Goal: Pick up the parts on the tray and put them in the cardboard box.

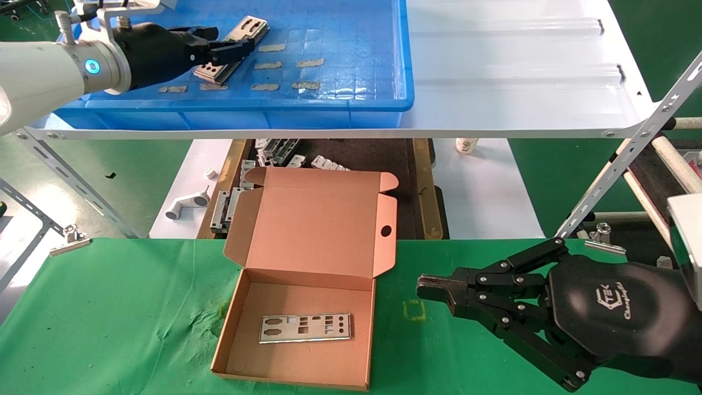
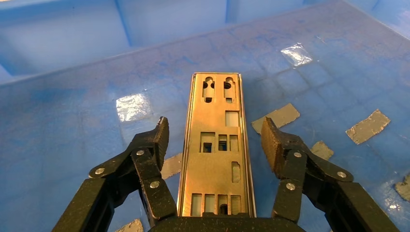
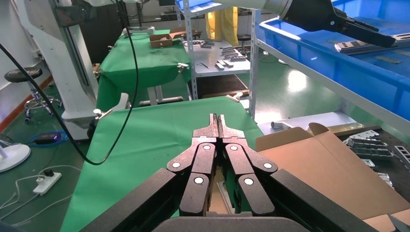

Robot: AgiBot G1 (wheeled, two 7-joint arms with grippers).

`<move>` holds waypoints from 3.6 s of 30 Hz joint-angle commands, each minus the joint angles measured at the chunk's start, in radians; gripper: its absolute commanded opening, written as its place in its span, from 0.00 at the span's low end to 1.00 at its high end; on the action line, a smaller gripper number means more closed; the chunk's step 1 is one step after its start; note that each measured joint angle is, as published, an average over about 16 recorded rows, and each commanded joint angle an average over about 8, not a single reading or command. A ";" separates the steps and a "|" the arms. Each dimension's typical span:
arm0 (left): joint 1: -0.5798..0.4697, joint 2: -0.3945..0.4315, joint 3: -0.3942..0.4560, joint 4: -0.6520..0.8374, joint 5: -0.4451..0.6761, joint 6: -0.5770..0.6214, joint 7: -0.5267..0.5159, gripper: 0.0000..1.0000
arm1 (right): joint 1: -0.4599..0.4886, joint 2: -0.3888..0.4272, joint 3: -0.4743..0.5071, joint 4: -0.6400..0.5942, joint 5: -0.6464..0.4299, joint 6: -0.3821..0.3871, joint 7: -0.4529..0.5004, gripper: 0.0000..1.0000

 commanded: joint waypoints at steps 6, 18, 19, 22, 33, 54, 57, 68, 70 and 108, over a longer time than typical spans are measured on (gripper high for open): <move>0.000 0.001 0.000 0.001 0.000 -0.001 -0.001 0.00 | 0.000 0.000 0.000 0.000 0.000 0.000 0.000 0.00; -0.004 -0.002 0.001 -0.001 0.001 -0.002 -0.002 0.00 | 0.000 0.000 0.000 0.000 0.000 0.000 0.000 0.00; -0.005 -0.002 0.001 -0.001 0.001 -0.002 -0.002 0.00 | 0.000 0.000 0.000 0.000 0.000 0.000 0.000 0.00; -0.008 -0.004 0.000 -0.002 0.000 0.000 -0.002 0.00 | 0.000 0.000 0.000 0.000 0.000 0.000 0.000 0.00; -0.043 -0.037 -0.010 -0.032 -0.016 0.091 0.018 0.00 | 0.000 0.000 0.000 0.000 0.000 0.000 0.000 0.00; -0.041 -0.254 0.076 -0.334 -0.023 0.871 0.362 0.00 | 0.000 0.000 0.000 0.000 0.000 0.000 0.000 0.00; 0.028 -0.290 0.139 -0.465 -0.058 0.874 0.417 0.00 | 0.000 0.000 0.000 0.000 0.000 0.000 0.000 0.00; 0.215 -0.364 0.425 -0.759 -0.218 0.859 0.430 0.00 | 0.000 0.000 0.000 0.000 0.000 0.000 0.000 0.00; 0.236 -0.346 0.468 -0.741 -0.219 0.846 0.429 0.03 | 0.000 0.000 0.000 0.000 0.000 0.000 0.000 0.00; 0.302 -0.082 0.515 -0.190 -0.197 0.728 0.595 1.00 | 0.000 0.000 0.000 0.000 0.000 0.000 0.000 0.00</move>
